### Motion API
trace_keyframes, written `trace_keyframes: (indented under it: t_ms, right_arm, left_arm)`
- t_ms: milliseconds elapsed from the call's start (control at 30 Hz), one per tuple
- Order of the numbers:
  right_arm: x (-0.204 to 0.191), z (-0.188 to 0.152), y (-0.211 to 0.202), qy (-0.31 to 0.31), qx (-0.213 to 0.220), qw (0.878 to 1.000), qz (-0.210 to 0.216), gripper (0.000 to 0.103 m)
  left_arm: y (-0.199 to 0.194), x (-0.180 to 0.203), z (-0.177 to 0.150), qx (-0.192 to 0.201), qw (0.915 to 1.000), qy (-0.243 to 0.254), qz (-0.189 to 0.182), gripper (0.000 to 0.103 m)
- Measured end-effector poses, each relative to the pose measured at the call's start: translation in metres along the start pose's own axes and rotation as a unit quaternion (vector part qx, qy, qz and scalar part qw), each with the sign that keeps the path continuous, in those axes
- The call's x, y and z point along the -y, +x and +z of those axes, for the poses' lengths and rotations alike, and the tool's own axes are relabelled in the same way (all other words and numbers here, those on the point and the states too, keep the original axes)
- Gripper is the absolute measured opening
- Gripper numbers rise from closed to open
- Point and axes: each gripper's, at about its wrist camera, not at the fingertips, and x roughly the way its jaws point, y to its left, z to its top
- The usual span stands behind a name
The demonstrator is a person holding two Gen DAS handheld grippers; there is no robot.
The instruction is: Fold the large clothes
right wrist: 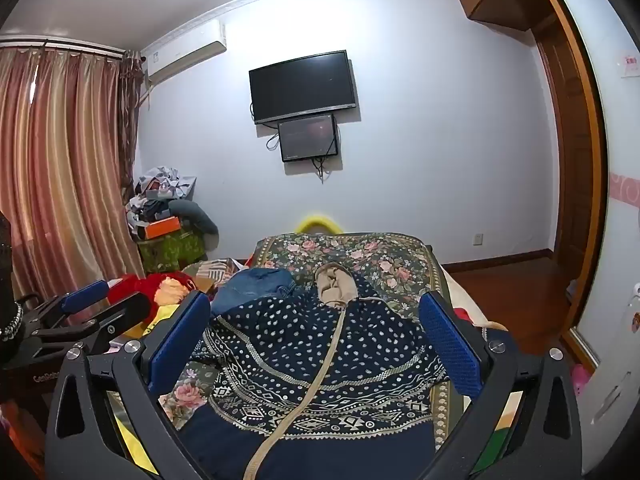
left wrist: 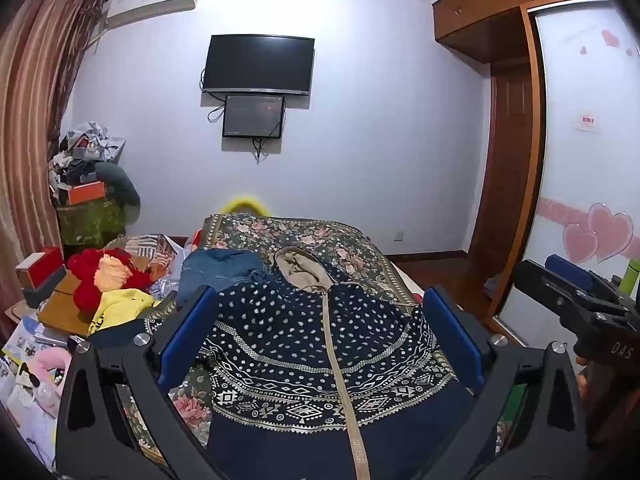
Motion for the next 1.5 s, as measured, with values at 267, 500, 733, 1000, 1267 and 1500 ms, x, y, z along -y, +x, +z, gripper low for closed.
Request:
trace_keyframes:
  t_ms: [267,500,733,1000,1267,1500]
  right_arm:
    - [-0.001,-0.002,0.003,0.000,-0.003,1.000,-0.002,0.103]
    - [-0.001,0.000,0.001,-0.001,-0.005,1.000,-0.003,0.103]
    - [0.000,0.002,0.001,0.000,-0.007,1.000,-0.004,0.103]
    - [0.001,0.002,0.002,0.000,-0.008,1.000,-0.004,0.103]
    - [0.002,0.000,0.004,0.000,-0.011,1.000,-0.004,0.103]
    - [0.001,-0.001,0.004,0.000,-0.011,1.000,-0.005,0.103]
  left_arm:
    - [0.006,0.005,-0.009,-0.002,1.0000,-0.002,0.003,0.103]
    - [0.009,-0.003,-0.008,-0.016,0.9998,-0.004,-0.005,0.103]
    - [0.010,-0.006,-0.007,-0.020,0.9998,-0.003,-0.007,0.103]
    - [0.009,-0.008,-0.005,-0.020,0.9997,-0.006,-0.008,0.103]
    - [0.011,-0.009,-0.004,-0.020,0.9998,-0.006,-0.007,0.103]
    - [0.011,-0.008,-0.004,-0.021,0.9997,-0.007,-0.008,0.103]
